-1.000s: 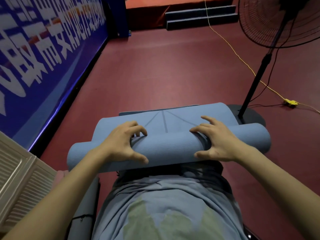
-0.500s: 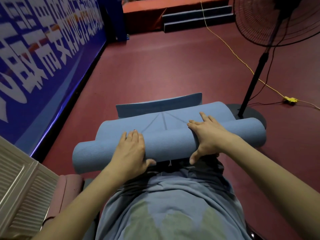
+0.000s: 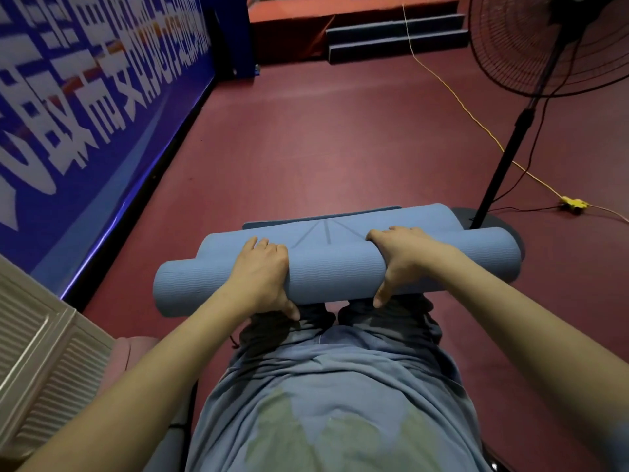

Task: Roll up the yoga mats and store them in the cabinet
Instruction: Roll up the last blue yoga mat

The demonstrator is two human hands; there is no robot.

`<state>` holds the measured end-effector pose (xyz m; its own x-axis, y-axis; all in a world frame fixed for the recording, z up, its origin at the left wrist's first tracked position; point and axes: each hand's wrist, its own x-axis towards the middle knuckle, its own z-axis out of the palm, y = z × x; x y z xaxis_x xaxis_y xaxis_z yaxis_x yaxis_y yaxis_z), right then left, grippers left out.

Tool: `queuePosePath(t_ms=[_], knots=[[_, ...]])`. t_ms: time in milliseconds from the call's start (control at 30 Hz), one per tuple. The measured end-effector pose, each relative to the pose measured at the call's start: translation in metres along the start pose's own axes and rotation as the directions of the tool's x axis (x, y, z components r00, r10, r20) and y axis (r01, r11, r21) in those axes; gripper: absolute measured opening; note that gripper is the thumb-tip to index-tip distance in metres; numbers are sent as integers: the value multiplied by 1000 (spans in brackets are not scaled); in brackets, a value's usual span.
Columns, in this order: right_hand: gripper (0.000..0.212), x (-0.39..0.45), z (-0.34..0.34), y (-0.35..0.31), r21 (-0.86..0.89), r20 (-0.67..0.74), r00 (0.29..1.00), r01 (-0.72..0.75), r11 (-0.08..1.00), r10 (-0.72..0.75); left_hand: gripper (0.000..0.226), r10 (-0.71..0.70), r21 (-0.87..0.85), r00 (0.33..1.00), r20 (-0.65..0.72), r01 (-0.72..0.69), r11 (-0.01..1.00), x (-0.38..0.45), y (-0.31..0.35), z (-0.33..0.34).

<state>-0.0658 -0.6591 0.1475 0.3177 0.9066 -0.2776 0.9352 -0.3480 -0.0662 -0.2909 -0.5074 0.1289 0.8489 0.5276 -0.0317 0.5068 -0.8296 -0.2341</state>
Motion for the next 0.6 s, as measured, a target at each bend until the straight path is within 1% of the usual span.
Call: queuePosePath(t_ms=[100, 200, 300, 367, 433, 600], knots=[[110, -1, 2, 1, 25, -52, 998, 23, 999, -21, 98, -10, -44, 1000, -1, 10, 999, 0, -3, 8], [111, -1, 4, -2, 13, -57, 998, 15, 1000, -15, 96, -10, -38, 997, -80, 7, 999, -3, -1, 24], [112, -1, 3, -2, 19, -49, 999, 4, 1000, -3, 82, -17, -70, 986, -164, 6, 998, -6, -1, 28], [112, -1, 2, 0, 45, -33, 999, -9, 999, 11, 74, 1, -79, 983, -184, -16, 997, -7, -3, 22], [113, -2, 0, 2, 70, 4, 1000, -23, 997, 22, 72, 31, -54, 988, -154, -40, 998, -8, -6, 13], [113, -11, -4, 0, 114, 95, 995, -25, 993, 14, 76, 105, 44, 994, -11, -104, 994, -17, -8, -13]])
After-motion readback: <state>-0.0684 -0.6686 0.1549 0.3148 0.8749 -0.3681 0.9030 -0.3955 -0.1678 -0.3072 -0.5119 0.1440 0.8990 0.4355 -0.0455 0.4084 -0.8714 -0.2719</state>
